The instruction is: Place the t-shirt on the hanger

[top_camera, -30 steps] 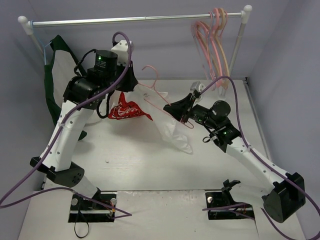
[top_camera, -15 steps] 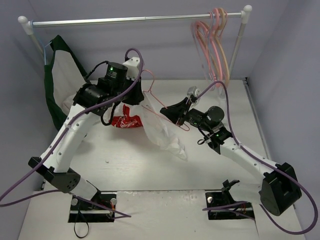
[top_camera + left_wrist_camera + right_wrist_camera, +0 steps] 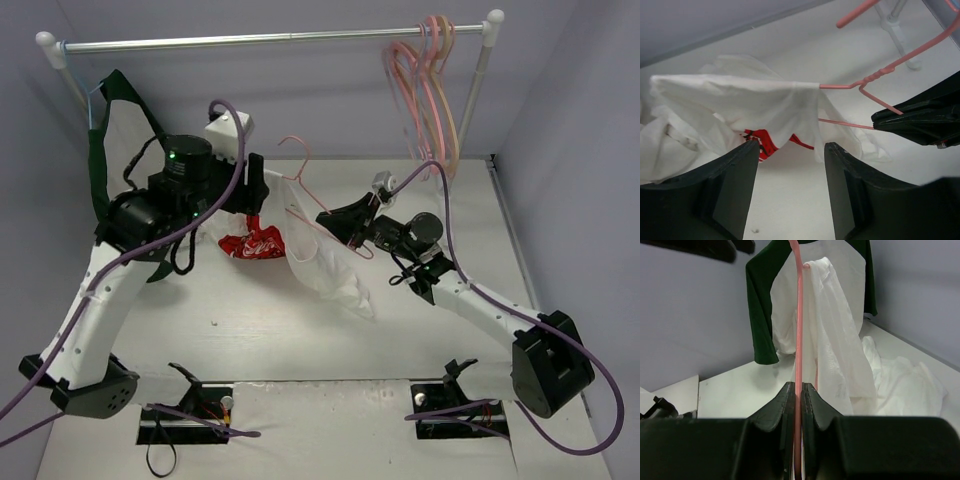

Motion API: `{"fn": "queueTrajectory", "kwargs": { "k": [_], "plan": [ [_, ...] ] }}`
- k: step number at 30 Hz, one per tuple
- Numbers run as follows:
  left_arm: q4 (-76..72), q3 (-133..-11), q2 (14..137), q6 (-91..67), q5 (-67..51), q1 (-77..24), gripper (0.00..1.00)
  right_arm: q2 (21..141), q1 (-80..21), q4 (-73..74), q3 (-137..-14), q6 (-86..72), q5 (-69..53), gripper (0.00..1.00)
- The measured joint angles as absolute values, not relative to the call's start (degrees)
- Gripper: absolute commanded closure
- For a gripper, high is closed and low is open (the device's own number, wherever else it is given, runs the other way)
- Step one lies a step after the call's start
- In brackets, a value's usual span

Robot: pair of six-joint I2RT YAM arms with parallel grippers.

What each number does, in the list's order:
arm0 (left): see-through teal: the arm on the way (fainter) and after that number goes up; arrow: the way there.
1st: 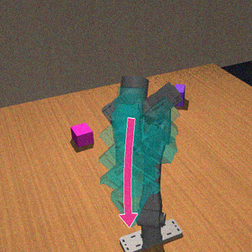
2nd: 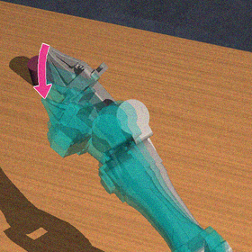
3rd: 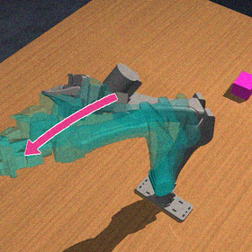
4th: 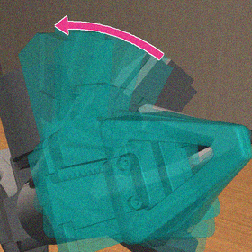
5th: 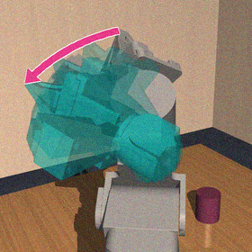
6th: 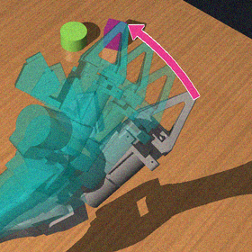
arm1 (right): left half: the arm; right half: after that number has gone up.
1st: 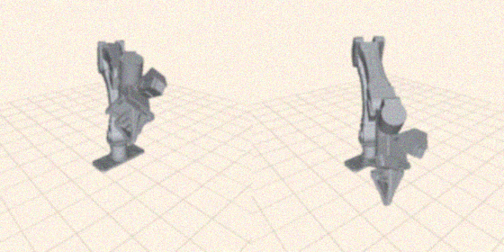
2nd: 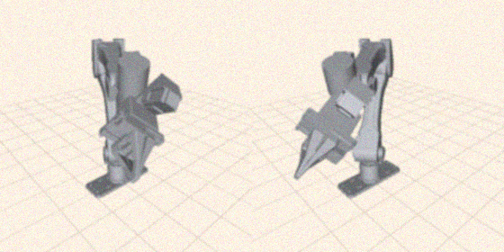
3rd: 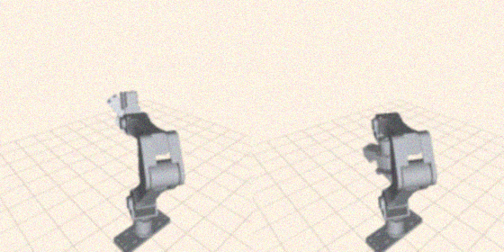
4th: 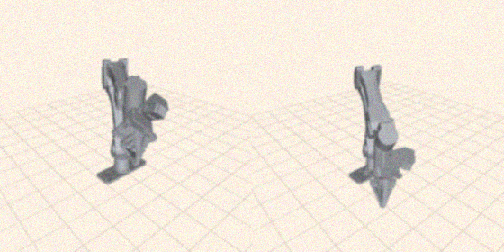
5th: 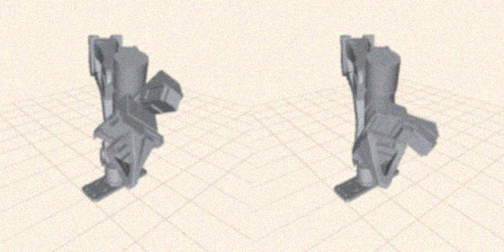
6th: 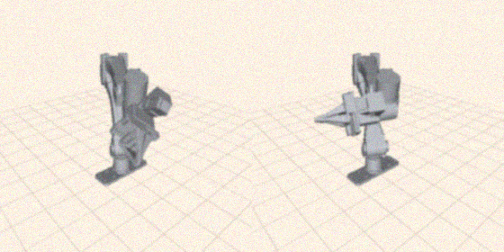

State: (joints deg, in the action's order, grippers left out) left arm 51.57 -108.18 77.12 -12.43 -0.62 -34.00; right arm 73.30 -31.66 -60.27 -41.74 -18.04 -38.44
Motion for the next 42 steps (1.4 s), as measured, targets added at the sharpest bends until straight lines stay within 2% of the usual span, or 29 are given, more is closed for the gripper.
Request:
{"fn": "queueTrajectory", "kwargs": {
  "k": [5,13,22,31,36,42],
  "plan": [
    [50.74,-108.01,72.82,-7.05,-0.95,-29.17,0.39,74.00,-31.66,-60.97,-41.74,-18.22,-39.31,1.00],
    [49.01,-109.14,77.89,0.10,-15.99,-13.34,0.37,74.00,-31.64,-61.14,-41.71,-18.41,-40.80,1.00],
    [50.68,-114.56,88.27,11.57,-34.61,-11.77,0.37,74.50,-31.48,-61.10,-41.80,-18.41,-43.27,1.00],
    [53.58,-115.37,89.80,16.69,-50.70,-7.22,0.37,74.89,-28.77,-60.95,-42.41,-18.44,-45.10,1.00],
    [53.82,-111.04,89.56,17.78,-54.48,-6.31,0.37,75.18,-27.40,-60.45,-43.35,-18.48,-46.13,1.00],
    [52.05,-109.67,90.43,17.54,-52.62,-6.31,0.37,76.93,-27.38,-59.42,-45.65,-19.20,-48.18,1.00]
  ]
}}
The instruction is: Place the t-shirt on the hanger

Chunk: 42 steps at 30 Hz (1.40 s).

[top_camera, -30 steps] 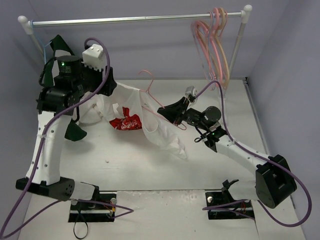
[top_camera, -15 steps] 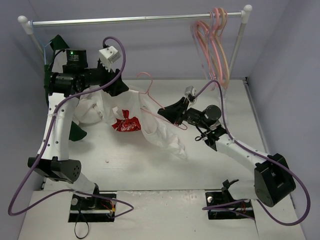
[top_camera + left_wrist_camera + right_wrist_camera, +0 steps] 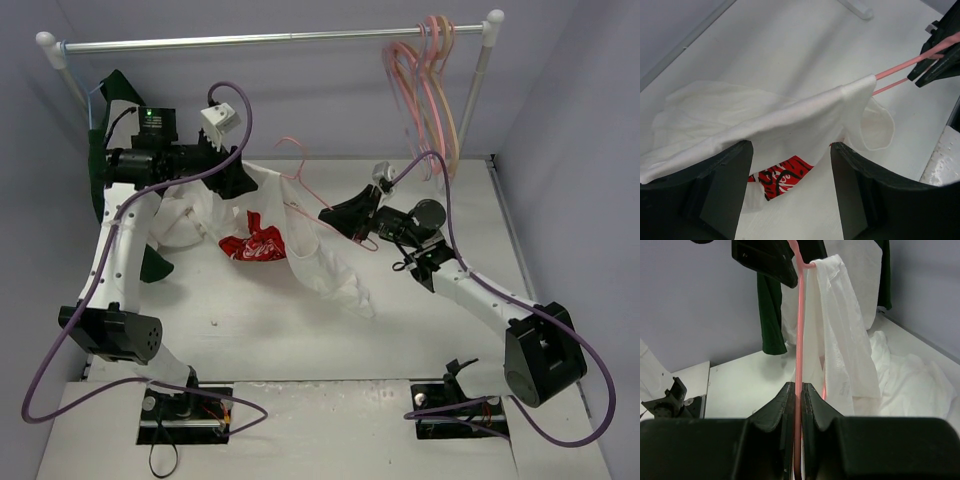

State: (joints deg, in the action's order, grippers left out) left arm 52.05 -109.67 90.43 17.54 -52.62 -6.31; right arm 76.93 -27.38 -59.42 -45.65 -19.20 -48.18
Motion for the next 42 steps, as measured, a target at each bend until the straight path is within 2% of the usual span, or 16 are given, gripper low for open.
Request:
{"fn": "queueTrajectory", "kwargs": {
  "k": [12,27,32,38,41,42],
  "plan": [
    [49.08,-116.92,91.59,16.03,-51.90,-6.31,0.37,77.69,-27.42,-58.39,-46.22,-19.42,-49.78,1.00],
    [49.89,-110.76,94.39,17.30,-54.72,-6.31,0.38,78.76,-27.42,-57.45,-47.18,-19.29,-50.94,1.00],
    [49.50,-109.36,94.70,17.06,-56.99,-6.31,0.56,79.59,-27.40,-54.89,-48.88,-18.31,-51.05,1.00],
    [45.32,-98.74,90.78,15.88,-60.25,-5.93,0.67,82.06,-26.96,-50.59,-51.09,-17.69,-52.60,1.00],
    [43.75,-94.72,89.17,15.05,-61.17,-5.93,0.78,83.77,-26.96,-48.84,-51.92,-17.69,-53.36,1.00],
    [43.31,-93.71,88.66,14.66,-61.45,-5.89,0.86,84.23,-26.79,-48.34,-52.27,-17.63,-53.47,1.00]
  ]
}}
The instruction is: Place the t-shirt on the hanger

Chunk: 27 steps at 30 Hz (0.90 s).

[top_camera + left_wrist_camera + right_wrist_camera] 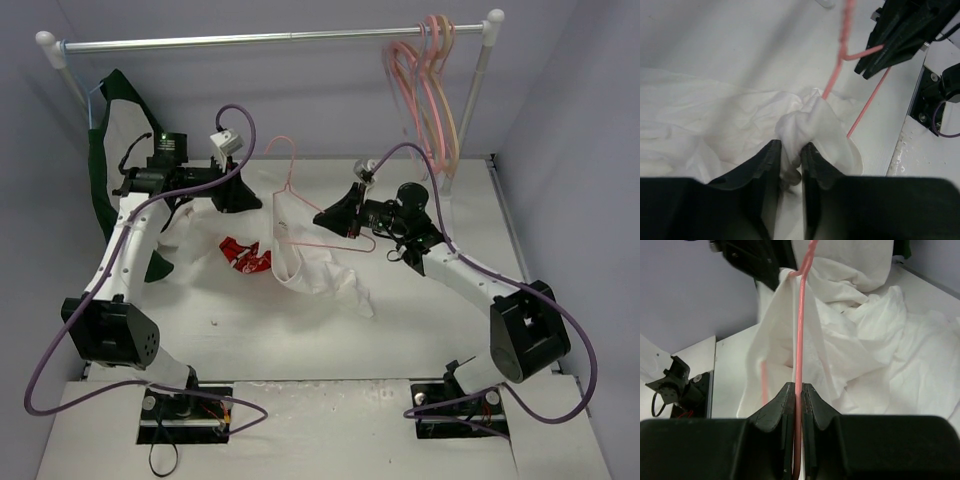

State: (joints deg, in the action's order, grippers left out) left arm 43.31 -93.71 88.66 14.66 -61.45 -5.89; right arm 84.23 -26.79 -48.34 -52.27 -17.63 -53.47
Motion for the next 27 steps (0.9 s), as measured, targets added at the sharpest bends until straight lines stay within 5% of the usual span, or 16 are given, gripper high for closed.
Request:
{"fn": "queueTrajectory", "kwargs": {
  "k": [9,11,15,27],
  "plan": [
    [37.85,-88.25,82.39,10.90,-64.73,-5.69,1.00,86.08,-25.47,-42.83,-57.78,-15.25,-55.05,1.00],
    [36.23,-86.87,81.08,9.50,-64.66,-5.61,1.00,86.08,-25.47,-42.28,-58.39,-14.96,-55.48,0.90],
    [35.29,-85.03,79.55,6.28,-62.57,-6.17,1.00,86.08,-25.69,-39.03,-60.66,-13.37,-52.88,0.54],
    [35.03,-84.82,76.23,0.56,-43.88,-8.25,1.00,76.62,-26.61,-23.53,-64.49,-5.61,-25.82,0.36]
  ]
}}
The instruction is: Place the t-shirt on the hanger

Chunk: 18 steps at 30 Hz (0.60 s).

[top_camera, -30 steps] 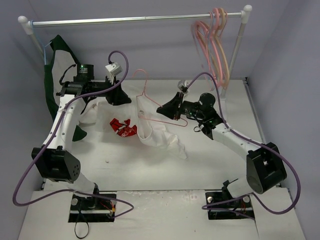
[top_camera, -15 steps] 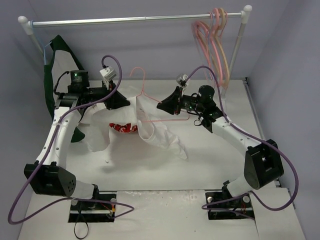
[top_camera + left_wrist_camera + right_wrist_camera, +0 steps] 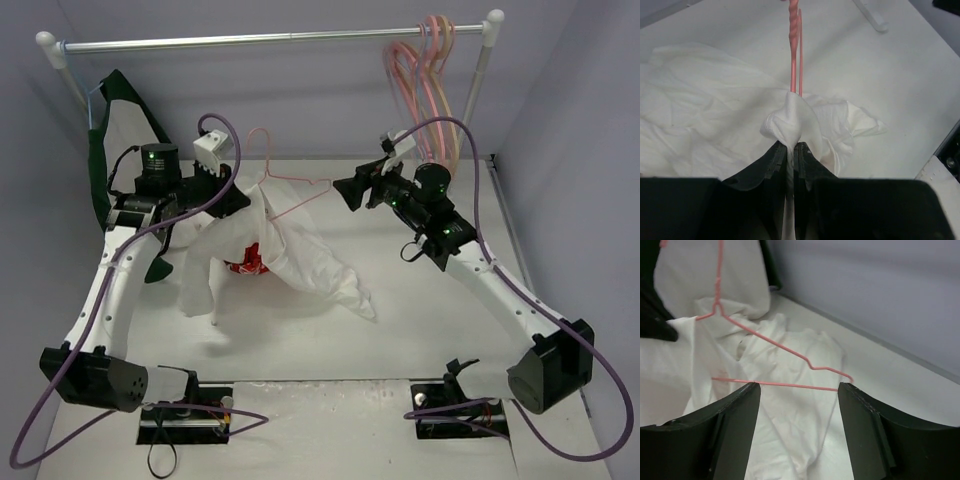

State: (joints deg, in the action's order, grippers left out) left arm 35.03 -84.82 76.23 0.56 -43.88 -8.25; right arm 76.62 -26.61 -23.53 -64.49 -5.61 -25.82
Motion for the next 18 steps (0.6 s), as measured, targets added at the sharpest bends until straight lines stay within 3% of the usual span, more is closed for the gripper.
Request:
{"fn": "queueTrajectory", "kwargs": {
  "k": [4,8,18],
  "plan": [
    [35.27,-84.66,73.23,0.16,-38.37,-9.19,1.00,72.44,-28.12,-20.67,-64.27,-6.11,-17.54,0.41],
    [35.83,-84.44,70.50,-0.54,-33.69,-10.48,1.00,71.42,-35.94,-19.57,-63.42,-10.24,-10.57,0.48],
    [37.15,-84.29,68.16,-4.95,-26.02,-12.12,1.00,81.34,-54.94,-13.37,-63.22,-27.86,6.50,0.51]
  ]
}}
